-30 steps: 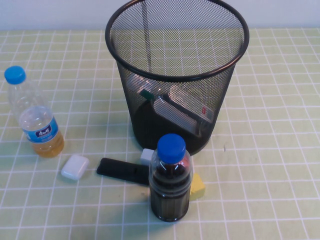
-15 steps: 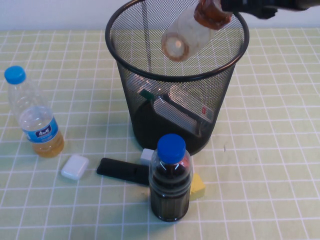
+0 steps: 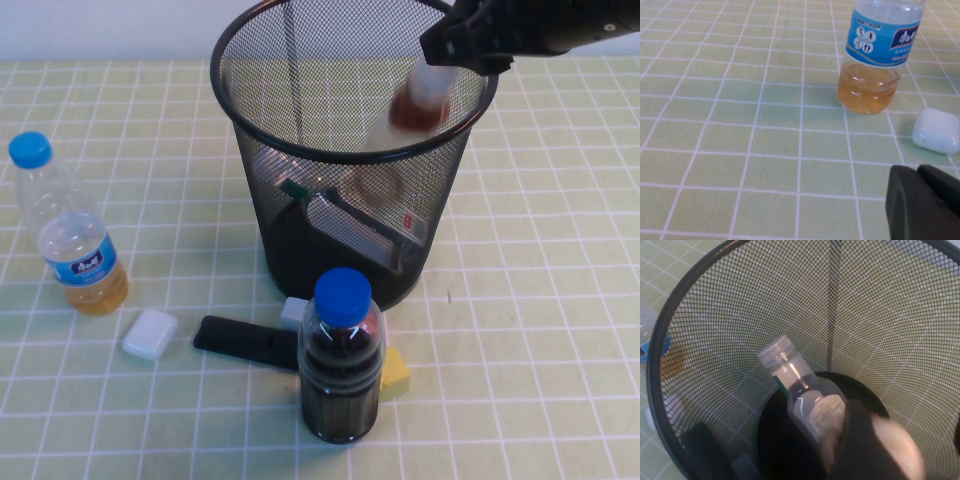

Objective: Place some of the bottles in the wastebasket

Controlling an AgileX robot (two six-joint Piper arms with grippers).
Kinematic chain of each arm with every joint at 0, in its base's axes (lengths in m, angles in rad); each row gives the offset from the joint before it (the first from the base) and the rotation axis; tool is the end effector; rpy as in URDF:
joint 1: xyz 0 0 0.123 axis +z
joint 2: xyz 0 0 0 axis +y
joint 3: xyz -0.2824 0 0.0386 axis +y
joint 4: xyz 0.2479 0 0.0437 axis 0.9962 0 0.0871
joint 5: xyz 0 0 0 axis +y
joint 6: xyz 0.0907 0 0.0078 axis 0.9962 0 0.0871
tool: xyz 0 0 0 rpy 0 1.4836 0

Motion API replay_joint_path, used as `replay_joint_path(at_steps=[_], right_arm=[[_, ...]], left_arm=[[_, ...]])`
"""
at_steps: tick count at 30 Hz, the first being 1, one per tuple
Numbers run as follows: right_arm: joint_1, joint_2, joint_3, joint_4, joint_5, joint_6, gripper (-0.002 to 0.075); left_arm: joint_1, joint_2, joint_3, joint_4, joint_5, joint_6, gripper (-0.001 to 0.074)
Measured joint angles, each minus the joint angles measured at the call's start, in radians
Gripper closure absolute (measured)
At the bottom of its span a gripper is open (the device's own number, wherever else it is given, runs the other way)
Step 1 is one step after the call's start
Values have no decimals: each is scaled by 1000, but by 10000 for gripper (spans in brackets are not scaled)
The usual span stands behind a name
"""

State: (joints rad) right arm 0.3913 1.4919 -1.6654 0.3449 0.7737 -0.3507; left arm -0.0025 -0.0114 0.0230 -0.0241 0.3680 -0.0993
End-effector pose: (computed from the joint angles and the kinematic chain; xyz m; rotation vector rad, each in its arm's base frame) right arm 0.2979 0.1462 0.4522 -0.6451 1.9624 0.4257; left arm 0.0527 -0.0009 0.1728 -0.1051 1.8612 -0.0941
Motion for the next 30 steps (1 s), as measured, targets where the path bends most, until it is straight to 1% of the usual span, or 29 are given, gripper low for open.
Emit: replay_joint_path(at_steps=[6,13,15,16,18,20,21,27,30], right_arm=[[0,0,0,0,22,2,354],[0,-50,0,-15,102,2,363],[0,-81,0,-52,115,6,403],[0,-99,0,-75,119,21,443],[0,-139,0,-128,123,65,560],[0,-188,0,-192,128,117,701],[0,-209,0,-216,132,138,734],[0,-352,0,-407,224,246,731],[0,-418,14,-446,290,260,732]], left_arm=[[0,0,0,0,0,0,741],[0,0,0,0,0,0,741],[0,0,0,0,0,0,741],[0,0,0,0,0,0,741],[0,0,0,0,0,0,741],[0,0,0,0,0,0,741],[0,0,0,0,0,0,741],[0,0,0,0,0,0,741],[0,0,0,0,0,0,741]])
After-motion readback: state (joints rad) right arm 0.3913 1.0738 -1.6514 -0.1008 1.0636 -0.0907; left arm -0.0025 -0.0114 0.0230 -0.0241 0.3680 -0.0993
